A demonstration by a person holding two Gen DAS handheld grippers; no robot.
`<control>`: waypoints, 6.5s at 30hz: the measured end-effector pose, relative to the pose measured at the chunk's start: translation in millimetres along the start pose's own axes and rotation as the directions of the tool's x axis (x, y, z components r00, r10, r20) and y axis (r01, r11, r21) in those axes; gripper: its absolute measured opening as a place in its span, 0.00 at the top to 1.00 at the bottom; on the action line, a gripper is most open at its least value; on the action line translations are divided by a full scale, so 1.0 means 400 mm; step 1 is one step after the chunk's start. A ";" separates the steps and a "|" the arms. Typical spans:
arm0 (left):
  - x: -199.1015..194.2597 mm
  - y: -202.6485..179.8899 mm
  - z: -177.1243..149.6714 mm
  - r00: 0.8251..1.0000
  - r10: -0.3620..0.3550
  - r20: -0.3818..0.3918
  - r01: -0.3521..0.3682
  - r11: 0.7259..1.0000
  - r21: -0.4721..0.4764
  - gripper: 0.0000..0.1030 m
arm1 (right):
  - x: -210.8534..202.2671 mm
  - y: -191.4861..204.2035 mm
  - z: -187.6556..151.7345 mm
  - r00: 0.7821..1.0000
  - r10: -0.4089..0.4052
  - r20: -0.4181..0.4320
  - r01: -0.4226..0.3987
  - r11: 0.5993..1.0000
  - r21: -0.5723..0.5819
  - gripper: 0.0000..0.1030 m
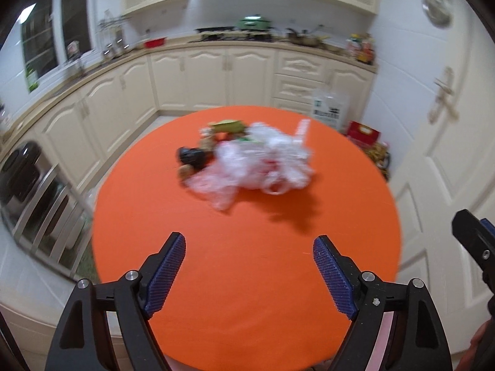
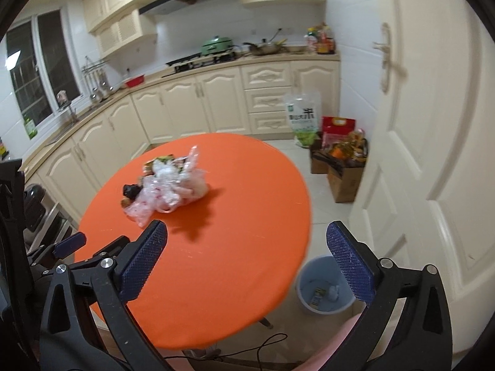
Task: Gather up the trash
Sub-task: 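Move both tools back toward the trash pile on the table, then grasp a crumpled clear plastic bag with the right tool and lift it, then grasp the printed plastic bag with the left tool while the right tool holds its bag, then carry both plastic bags with both tools toward the blue bin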
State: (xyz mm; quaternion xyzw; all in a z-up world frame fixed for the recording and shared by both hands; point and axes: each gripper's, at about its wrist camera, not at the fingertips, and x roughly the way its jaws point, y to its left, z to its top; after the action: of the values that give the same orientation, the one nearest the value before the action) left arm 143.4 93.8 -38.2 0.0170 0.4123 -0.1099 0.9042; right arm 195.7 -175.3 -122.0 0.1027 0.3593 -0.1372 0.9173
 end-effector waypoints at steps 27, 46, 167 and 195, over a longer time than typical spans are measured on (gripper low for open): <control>0.344 0.366 0.145 0.961 0.106 -0.255 -0.172 0.953 -0.251 0.21 | 0.534 0.246 0.099 0.941 0.111 -0.320 -0.164 0.976 -0.143 0.67; 0.398 0.201 0.176 0.966 0.087 -0.244 -0.127 0.980 -0.155 0.21 | 0.368 0.034 0.072 0.928 0.225 -0.297 -0.261 0.961 -0.087 0.56; 0.308 -0.307 0.150 0.932 -0.237 -0.273 0.267 0.960 0.079 0.58 | 0.194 -0.319 -0.016 0.966 0.175 -0.188 -0.146 0.977 0.155 0.80; 0.174 -0.743 -0.038 0.917 -0.266 -0.298 0.383 0.798 0.466 0.58 | -0.015 -0.663 -0.127 0.982 -0.126 -0.138 0.168 0.917 0.361 0.80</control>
State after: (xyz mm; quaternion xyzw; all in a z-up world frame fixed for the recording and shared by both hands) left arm 113.1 -206.9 -82.3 0.1986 0.4607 -0.3675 0.7831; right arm 72.8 -409.3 -178.3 0.2543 0.3845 -0.2654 0.8468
